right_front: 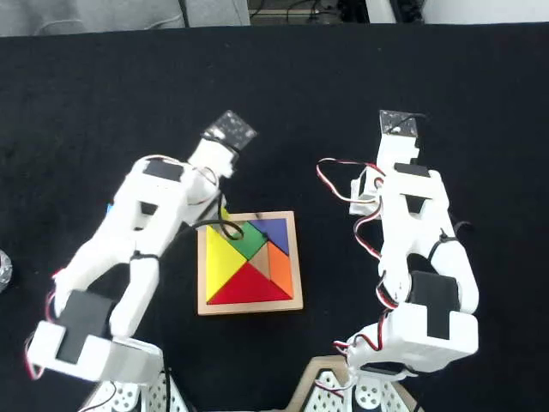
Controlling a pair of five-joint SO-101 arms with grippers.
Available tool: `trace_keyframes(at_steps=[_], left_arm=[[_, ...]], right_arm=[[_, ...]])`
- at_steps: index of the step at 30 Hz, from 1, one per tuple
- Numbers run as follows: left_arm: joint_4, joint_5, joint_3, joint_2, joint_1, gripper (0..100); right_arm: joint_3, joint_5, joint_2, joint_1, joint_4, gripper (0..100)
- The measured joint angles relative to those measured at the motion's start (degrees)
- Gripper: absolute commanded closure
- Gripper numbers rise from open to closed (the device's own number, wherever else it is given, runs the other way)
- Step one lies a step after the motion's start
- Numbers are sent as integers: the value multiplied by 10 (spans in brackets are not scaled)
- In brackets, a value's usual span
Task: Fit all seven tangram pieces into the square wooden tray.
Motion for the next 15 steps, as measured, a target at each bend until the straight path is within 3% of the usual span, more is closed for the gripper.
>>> trace_keyframes(at_steps=[7,15], left_arm=[[-28,2,-2,76,24,744],[-28,0,0,1,1,744]], right_arm=[[0,0,0,0,0,987],[0,0,0,0,0,987]])
